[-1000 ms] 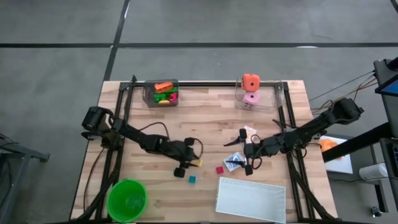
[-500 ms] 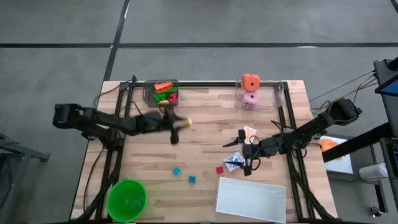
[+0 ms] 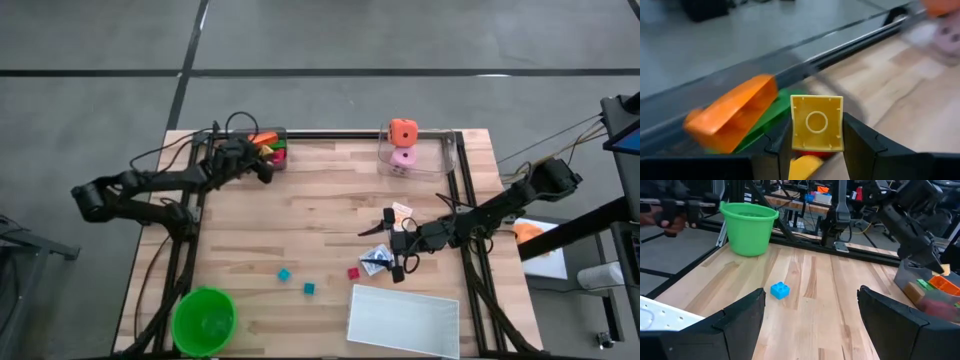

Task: Pick & Place Toys
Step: Put the light yellow game piece into the black bin

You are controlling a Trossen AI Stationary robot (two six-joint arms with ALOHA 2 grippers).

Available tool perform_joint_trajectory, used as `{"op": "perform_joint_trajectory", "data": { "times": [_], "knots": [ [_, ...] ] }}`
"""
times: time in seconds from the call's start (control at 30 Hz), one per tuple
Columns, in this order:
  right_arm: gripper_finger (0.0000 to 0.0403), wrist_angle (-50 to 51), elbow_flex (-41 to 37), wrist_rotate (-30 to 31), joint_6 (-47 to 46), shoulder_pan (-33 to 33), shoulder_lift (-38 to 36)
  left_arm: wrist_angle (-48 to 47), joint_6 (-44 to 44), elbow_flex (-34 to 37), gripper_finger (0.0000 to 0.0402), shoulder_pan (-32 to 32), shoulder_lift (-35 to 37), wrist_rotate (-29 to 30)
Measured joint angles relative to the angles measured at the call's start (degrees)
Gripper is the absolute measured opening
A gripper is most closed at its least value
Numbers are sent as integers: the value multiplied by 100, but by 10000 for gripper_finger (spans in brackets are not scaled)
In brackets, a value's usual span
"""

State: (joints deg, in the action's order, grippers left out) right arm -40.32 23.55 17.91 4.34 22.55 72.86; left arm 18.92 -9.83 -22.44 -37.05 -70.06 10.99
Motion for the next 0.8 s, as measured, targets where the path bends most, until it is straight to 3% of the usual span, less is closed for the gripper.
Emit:
{"op": "perform_joint_trajectory", "data": {
  "times": [0.23,0.53,0.8],
  "knots": [
    [313,-4,0,0,15,0,-2,-262,-119,-6,131,-114,-69,-3],
    [313,-7,0,0,15,0,-2,-258,-210,-11,296,-114,-68,-5],
    [313,-4,0,0,15,0,-2,-247,-382,-15,329,-114,-66,-3]
  ]
}}
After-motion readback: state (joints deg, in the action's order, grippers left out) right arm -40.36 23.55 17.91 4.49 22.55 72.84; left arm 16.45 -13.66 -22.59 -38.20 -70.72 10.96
